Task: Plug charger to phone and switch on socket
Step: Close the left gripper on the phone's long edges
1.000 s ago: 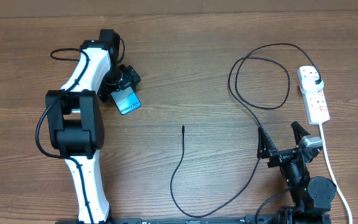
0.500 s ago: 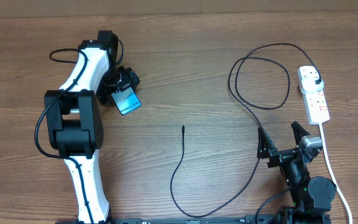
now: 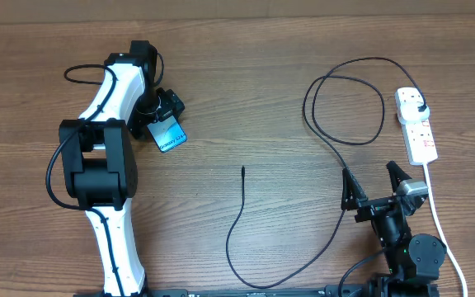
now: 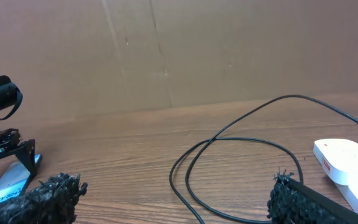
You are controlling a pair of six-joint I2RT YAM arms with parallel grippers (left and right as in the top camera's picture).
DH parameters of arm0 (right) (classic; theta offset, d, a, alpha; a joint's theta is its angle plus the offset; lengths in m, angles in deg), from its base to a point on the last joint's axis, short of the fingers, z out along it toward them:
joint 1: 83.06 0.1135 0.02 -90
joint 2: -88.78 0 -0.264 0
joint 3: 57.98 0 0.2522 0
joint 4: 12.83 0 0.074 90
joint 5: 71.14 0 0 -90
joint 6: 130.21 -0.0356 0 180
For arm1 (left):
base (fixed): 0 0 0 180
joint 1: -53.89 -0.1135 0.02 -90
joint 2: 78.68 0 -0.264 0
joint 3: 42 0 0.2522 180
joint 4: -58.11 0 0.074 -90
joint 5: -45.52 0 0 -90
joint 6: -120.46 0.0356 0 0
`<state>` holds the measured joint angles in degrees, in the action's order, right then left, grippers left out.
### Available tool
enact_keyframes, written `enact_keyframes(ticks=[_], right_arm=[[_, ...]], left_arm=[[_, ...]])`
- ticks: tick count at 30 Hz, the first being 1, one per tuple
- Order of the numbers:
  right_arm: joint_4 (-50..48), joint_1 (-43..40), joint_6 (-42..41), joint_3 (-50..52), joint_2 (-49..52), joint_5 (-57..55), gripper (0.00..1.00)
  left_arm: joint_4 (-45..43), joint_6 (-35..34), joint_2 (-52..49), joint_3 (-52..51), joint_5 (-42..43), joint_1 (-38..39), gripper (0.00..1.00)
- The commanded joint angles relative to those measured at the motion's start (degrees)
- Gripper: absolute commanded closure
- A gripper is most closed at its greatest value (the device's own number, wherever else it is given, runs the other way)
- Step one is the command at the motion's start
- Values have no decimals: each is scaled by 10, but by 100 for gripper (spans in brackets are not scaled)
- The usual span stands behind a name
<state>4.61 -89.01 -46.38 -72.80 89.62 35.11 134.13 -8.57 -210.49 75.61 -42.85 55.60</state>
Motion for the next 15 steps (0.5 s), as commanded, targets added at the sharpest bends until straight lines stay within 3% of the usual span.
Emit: enact_keyframes(ticks=[1, 15], right_arm=[[-3, 3, 3, 6, -7, -2, 0], [-3, 3, 3, 6, -7, -2, 0]], left_arm=[[-3, -11, -9, -5, -12, -6, 0], [-6, -13, -9, -5, -12, -6, 0]])
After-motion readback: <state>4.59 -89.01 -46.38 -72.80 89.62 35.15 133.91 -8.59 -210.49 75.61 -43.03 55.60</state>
